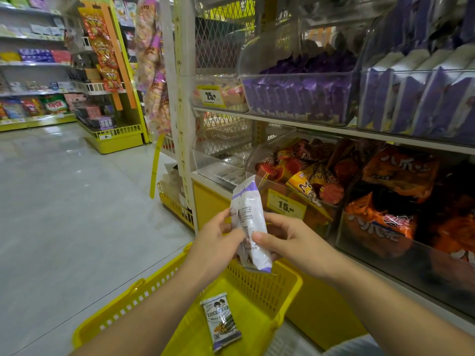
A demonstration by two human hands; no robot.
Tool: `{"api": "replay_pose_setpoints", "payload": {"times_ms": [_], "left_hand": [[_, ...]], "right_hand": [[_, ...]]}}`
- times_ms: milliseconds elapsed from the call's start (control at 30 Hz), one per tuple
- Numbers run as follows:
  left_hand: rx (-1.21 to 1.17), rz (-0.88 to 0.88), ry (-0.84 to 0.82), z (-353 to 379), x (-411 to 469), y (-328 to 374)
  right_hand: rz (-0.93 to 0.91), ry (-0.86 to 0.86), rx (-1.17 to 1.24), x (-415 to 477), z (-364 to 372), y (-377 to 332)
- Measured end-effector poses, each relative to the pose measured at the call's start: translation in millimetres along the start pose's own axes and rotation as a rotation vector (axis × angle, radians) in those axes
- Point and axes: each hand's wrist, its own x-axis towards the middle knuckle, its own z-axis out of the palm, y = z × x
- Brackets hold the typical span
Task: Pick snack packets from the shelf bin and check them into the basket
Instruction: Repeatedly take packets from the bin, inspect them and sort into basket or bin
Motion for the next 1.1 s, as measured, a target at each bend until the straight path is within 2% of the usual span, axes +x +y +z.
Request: {"api": "replay_pose_setpoints", "payload": {"times_ms": [367,500,600,733,833,900,1000,1100], "left_hand": [[-0.059,-0.027,0.027,-15,2,1],[-0.1,-0.132,-0.017,-13,3,5],[-0.268,-0.198,-0.143,-7,0,11],[-0.446,-0.17,-0.274,6,-9,16],[-0.538,-0.142,-0.241,2,-11,22],[-0.622,-0.089,-0.2,-4,-11,29],[-0.617,-0.001,-0.189,-6,-15,42],[-0.562,0.067,-0.253,7,-22,61]], "right_hand": [[-0.046,-0.095,-0.022,-3,1,-1],[-0.033,-0.1,-0.021,-3,-1,-1],[-0.045,-0.004,-0.08,-2,1,-2],[-0.084,0.075,-0.286,-4,8,-5],[-0.043,-0.006,-0.36,-11,4,-21],[-0.03,0.005,-0.402,-20,-3,-33],[-0.051,0.086,-0.305,-36,-11,-46],[-0.107,0.188,-0.248,-54,-18,-62]]}}
